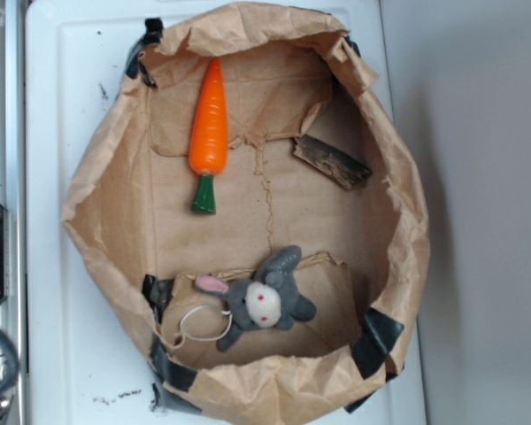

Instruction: Grab the carrot.

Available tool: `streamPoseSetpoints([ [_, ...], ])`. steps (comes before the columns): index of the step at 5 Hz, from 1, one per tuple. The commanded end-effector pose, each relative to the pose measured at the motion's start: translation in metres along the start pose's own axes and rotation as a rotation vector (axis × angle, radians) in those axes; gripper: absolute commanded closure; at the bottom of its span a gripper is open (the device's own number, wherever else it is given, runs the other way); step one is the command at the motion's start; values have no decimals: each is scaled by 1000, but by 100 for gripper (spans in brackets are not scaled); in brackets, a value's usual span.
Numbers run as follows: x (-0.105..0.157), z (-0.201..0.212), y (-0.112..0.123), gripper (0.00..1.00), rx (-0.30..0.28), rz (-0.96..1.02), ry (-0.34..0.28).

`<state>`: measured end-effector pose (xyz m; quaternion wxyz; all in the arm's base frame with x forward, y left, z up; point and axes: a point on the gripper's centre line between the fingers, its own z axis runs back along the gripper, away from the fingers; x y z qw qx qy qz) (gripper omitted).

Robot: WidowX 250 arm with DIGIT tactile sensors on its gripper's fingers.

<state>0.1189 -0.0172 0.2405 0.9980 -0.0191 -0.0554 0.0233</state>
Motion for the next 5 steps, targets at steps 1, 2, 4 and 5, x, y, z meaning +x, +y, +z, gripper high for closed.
streamPoseSetpoints([
  [1,85,-24,-29,0,36,483,-22],
  [2,102,-43,-18,0,101,730,54],
  [4,102,-43,-18,0,101,730,54],
  [5,102,-81,15,0,75,817,-13],
])
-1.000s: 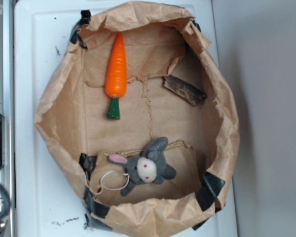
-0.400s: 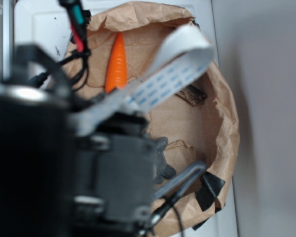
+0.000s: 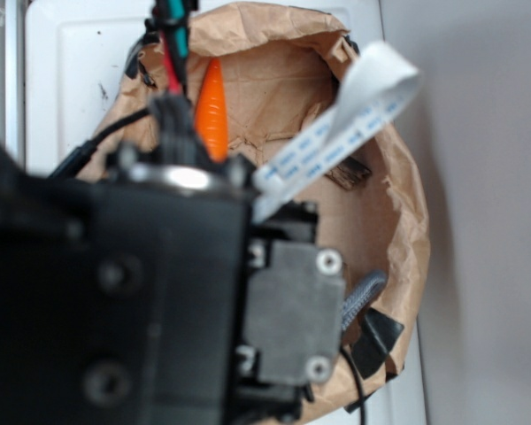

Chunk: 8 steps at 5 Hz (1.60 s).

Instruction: Grab the carrot.

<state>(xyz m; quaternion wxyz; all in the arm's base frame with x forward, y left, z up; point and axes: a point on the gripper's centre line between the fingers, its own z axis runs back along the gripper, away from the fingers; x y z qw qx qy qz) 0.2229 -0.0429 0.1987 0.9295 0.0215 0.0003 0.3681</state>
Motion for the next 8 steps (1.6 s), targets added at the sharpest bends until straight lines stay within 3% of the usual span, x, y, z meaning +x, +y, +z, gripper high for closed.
streamPoseSetpoints([
  [1,47,-64,40,0,-104,130,-101],
  [2,56,-98,53,0,-46,147,-118],
  [3,84,-115,44,0,49,134,-92],
  [6,84,-115,44,0,49,134,-92],
  [7,99,-124,41,0,1,208,-100],
  [8,96,-137,36,0,-50,204,-83],
])
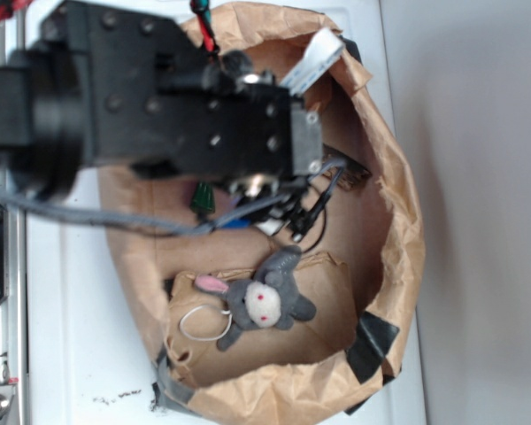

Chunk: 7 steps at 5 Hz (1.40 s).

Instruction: Grab the carrot.

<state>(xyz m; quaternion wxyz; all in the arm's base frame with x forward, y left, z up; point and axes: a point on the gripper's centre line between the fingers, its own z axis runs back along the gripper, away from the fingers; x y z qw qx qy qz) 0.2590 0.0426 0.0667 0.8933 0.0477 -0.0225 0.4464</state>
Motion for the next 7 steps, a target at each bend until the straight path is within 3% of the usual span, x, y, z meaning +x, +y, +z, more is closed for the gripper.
streamPoseSetpoints([
  [1,10,-12,8,0,-147,83,-38],
  [4,24,-48,23,0,-96,115,-18],
  [5,25,-46,21,100,-112,125,-35],
  [6,25,-41,19,100,-129,111,-59],
  [7,22,-1,20,100,-215,58,-66],
])
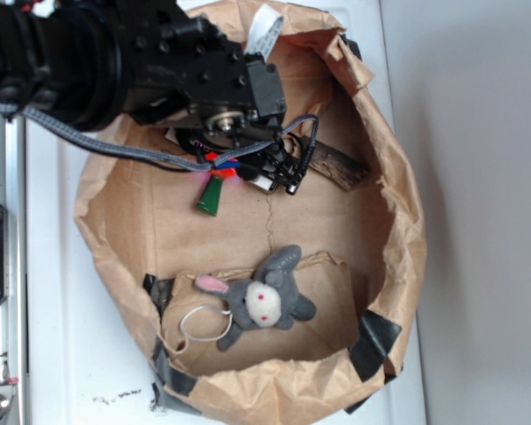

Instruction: Grab the carrot.

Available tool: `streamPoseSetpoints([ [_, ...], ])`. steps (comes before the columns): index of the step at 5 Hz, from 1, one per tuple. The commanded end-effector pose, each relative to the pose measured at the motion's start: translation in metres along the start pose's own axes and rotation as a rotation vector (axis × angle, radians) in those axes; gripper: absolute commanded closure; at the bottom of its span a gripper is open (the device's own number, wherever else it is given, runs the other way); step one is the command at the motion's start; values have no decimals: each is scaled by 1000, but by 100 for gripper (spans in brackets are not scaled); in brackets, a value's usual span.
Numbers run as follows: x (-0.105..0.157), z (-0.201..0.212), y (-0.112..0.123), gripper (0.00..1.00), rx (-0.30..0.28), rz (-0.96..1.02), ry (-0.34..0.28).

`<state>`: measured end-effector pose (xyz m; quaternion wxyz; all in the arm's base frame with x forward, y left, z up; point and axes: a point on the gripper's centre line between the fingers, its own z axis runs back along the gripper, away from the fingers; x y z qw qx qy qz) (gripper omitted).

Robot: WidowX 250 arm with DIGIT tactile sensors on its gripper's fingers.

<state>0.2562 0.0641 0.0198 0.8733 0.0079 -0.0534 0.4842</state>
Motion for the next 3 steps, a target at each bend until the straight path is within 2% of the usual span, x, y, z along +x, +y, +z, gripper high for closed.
streamPoseSetpoints([
  [1,8,98,-4,100,-199,-126,7],
  [2,3,148,-10,100,-221,-213,35],
  [3,1,169,-6,100,-191,-200,57],
])
